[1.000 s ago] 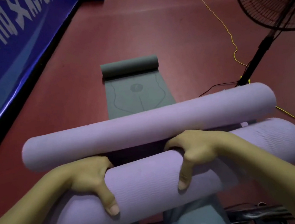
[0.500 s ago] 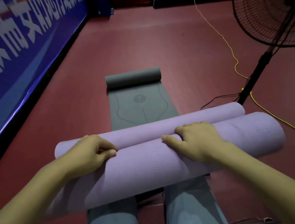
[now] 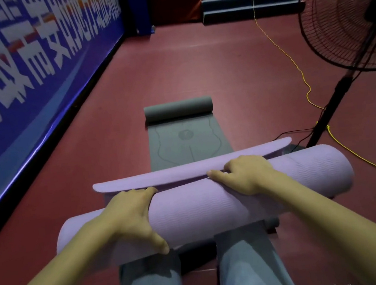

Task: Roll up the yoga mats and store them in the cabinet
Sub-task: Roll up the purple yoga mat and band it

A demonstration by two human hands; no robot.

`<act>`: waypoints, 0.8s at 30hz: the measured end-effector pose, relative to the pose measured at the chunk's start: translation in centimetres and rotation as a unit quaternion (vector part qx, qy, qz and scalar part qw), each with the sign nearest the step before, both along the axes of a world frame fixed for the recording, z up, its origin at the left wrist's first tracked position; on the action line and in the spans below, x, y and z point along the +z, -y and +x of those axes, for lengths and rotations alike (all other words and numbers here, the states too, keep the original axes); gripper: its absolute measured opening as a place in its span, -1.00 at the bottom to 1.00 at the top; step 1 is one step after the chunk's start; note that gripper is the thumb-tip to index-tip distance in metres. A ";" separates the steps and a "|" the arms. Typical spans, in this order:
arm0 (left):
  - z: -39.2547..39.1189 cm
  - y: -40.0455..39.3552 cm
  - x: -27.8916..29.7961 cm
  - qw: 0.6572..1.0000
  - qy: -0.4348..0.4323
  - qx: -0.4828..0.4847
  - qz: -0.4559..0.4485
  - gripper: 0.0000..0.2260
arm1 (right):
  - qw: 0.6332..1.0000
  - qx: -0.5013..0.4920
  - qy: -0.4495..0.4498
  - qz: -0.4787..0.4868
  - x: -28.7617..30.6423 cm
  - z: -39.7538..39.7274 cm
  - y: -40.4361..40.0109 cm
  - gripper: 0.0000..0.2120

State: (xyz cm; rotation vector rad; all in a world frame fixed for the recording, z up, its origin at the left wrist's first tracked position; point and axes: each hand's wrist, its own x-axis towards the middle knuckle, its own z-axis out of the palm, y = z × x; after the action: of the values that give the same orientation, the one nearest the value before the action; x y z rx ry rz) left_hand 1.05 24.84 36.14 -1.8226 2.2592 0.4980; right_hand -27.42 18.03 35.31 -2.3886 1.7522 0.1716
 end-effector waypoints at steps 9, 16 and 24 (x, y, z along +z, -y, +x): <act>0.0 -1.8 1.4 0.989 -0.065 -0.024 0.127 -0.20 | 0.979 -0.019 -0.018 0.202 0.3 -1.0 -1.7 -0.17; 0.9 -0.8 0.4 0.976 -0.115 -0.015 0.184 -0.26 | 0.985 -0.029 0.065 0.155 -1.1 -1.5 -2.6 -0.26; 4.1 3.0 -1.2 0.952 -0.277 0.084 0.100 -0.29 | 0.999 -0.022 0.006 -0.049 -0.7 0.2 -3.2 -0.38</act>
State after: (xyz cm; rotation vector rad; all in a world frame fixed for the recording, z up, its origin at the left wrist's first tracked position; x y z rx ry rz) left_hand 5.11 21.85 34.97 -1.9540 2.2563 1.3673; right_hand -27.24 21.26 34.56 -2.4100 1.8482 0.0665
